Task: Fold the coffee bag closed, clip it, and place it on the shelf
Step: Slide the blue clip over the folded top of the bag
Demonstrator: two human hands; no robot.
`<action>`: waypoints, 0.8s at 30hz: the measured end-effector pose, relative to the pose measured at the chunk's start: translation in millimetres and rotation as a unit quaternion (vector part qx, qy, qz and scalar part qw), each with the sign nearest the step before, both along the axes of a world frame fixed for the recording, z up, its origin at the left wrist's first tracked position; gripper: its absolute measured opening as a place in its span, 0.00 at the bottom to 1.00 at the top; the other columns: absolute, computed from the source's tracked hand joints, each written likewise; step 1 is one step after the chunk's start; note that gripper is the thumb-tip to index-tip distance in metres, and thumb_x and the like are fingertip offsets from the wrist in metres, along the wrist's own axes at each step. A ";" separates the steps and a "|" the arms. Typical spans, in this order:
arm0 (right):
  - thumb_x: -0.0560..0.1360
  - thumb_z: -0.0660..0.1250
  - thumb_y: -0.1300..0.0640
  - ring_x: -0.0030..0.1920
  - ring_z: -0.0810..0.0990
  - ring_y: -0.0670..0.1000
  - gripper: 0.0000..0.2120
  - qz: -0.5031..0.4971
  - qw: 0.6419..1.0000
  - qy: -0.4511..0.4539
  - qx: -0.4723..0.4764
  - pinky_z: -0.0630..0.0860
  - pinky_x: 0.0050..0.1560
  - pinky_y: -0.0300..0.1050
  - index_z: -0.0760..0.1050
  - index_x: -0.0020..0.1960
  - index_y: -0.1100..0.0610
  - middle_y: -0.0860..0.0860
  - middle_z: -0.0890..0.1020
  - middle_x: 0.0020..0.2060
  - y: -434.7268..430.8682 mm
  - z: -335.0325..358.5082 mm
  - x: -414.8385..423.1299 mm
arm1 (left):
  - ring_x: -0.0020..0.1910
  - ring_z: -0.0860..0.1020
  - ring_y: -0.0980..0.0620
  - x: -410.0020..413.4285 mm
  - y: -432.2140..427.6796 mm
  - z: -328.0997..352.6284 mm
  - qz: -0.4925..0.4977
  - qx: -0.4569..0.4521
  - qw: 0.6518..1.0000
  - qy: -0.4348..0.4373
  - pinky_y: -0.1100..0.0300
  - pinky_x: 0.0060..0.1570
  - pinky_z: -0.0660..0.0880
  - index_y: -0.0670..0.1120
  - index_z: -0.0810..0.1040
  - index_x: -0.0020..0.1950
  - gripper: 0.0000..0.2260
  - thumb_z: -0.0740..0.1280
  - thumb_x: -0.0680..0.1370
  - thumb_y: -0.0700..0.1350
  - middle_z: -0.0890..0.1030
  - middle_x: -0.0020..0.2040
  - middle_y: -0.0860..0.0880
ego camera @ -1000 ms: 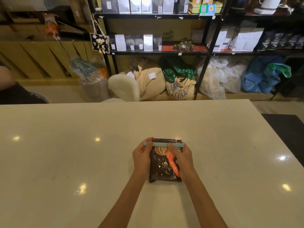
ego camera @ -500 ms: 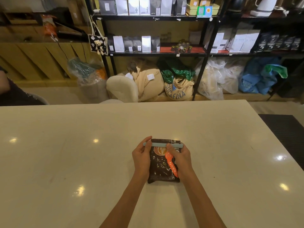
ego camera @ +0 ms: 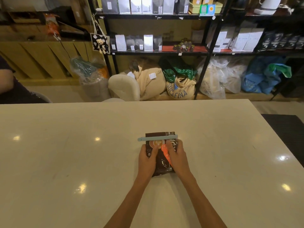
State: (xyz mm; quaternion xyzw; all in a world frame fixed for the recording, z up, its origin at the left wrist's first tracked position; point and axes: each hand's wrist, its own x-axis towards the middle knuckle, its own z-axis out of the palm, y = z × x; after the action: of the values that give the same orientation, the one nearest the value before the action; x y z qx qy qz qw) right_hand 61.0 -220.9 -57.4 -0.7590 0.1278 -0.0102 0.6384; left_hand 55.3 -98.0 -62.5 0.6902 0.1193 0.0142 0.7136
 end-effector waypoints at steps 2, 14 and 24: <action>0.77 0.53 0.33 0.38 0.83 0.41 0.24 -0.031 0.997 -0.008 -0.072 0.75 0.33 0.31 0.77 0.52 0.50 0.46 0.83 0.39 1.8 -6.6 -4.1 | 0.46 0.84 0.55 1.0 0.2 -5.0 0.017 0.030 0.999 -0.011 0.62 0.43 0.81 0.47 0.77 0.55 0.08 0.66 0.81 0.50 0.84 0.47 0.49; 0.72 0.64 0.31 0.46 0.83 0.37 0.24 0.048 0.998 -0.004 -0.046 0.80 0.37 0.32 0.71 0.60 0.44 0.39 0.83 0.47 -2.3 -14.4 -9.7 | 0.41 0.83 0.62 5.6 3.8 -12.3 0.027 0.042 0.998 -0.029 0.70 0.36 0.77 0.49 0.78 0.51 0.07 0.61 0.83 0.48 0.84 0.44 0.51; 0.78 0.48 0.35 0.39 0.84 0.47 0.25 -0.017 0.973 -0.057 -0.222 0.83 0.34 0.46 0.68 0.59 0.53 0.49 0.82 0.43 10.5 -21.5 -5.4 | 0.38 0.83 0.62 14.0 7.7 -6.6 0.017 0.125 0.990 -0.066 0.70 0.31 0.76 0.56 0.74 0.47 0.05 0.63 0.81 0.55 0.82 0.40 0.53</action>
State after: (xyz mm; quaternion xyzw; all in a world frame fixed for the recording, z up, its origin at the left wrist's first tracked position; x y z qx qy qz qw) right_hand 55.6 -210.4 -78.9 -0.8776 0.0982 -0.0923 0.4601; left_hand 69.3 -90.3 -69.1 0.7696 0.0806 0.0870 0.6274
